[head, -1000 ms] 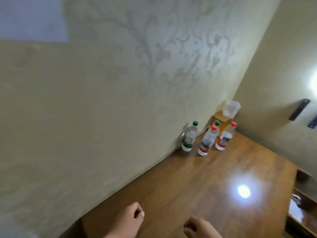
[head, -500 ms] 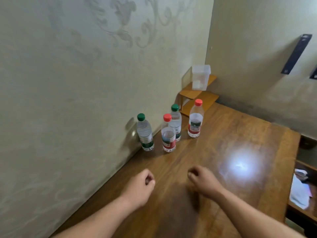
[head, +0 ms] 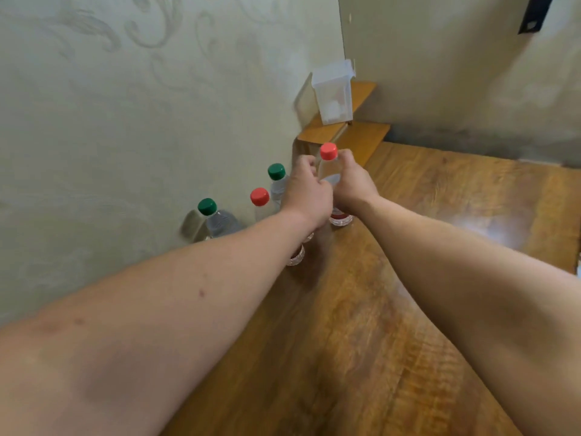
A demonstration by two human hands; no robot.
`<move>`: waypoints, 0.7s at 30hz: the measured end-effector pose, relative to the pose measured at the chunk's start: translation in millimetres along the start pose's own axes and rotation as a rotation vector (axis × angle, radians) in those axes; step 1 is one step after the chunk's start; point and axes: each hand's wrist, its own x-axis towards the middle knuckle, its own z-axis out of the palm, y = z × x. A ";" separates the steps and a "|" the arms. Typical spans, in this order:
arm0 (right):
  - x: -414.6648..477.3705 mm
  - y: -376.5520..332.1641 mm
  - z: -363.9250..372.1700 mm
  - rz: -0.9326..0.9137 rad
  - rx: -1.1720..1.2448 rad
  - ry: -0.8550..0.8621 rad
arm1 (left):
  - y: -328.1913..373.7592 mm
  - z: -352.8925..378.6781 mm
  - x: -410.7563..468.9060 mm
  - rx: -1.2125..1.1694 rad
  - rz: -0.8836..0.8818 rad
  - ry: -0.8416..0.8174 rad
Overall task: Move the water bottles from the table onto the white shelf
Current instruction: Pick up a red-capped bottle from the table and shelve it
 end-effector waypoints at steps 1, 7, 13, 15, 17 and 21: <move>-8.0 3.3 -1.4 -0.001 0.021 0.024 | -3.4 -0.2 -4.1 0.009 0.002 -0.008; -131.3 13.1 -22.3 0.090 0.097 0.088 | -49.3 -15.6 -99.2 0.066 0.078 -0.173; -291.0 -74.6 -2.4 -0.054 0.122 -0.131 | -89.1 -79.4 -241.7 -0.131 0.121 -0.249; -343.0 -118.7 17.2 -0.136 0.157 -0.184 | -106.8 -119.2 -289.2 -0.248 0.157 -0.166; -394.6 -161.5 41.0 -0.183 0.179 -0.247 | -128.6 -167.8 -338.1 -0.216 0.150 -0.078; -498.5 -238.1 96.1 -0.251 0.217 -0.446 | -186.6 -268.8 -449.1 -0.260 0.021 0.040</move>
